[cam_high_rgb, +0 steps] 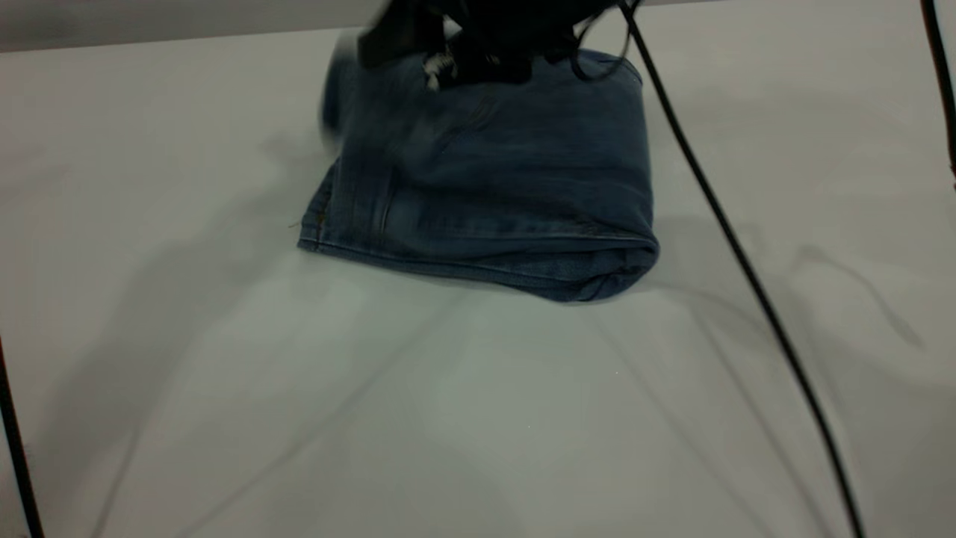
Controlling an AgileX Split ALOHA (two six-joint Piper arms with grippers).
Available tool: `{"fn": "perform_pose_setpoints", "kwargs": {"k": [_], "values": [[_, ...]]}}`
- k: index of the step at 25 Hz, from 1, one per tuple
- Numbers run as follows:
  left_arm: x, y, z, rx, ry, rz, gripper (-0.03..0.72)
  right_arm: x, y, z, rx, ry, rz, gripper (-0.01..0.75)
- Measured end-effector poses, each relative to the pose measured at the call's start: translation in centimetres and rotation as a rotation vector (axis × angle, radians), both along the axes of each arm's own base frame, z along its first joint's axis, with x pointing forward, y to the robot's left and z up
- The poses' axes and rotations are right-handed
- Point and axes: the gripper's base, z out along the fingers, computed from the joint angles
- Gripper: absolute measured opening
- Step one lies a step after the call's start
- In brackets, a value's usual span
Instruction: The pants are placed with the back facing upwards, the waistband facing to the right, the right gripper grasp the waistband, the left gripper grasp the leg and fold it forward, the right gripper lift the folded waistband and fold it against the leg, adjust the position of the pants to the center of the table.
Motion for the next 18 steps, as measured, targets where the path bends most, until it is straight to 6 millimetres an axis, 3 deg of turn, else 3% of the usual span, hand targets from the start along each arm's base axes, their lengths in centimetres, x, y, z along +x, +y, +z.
{"fn": "perform_pose_setpoints", "kwargs": {"k": [2,5,12,18], "values": [[0.0,0.0,0.0,0.0,0.0,0.0,0.342,-0.1,0.3,0.4,0.029,-0.004,0.03,0.542],[0.0,0.0,0.0,-0.001,0.0,0.001,0.342,-0.3,0.5,0.7,0.059,-0.002,0.06,0.578],[-0.3,0.1,0.5,-0.011,-0.009,0.001,0.342,0.1,0.7,0.6,-0.01,0.072,-0.04,0.508],[-0.3,0.0,0.5,-0.009,-0.008,0.0,0.342,1.0,2.5,3.2,-0.096,0.069,0.009,0.46]]}}
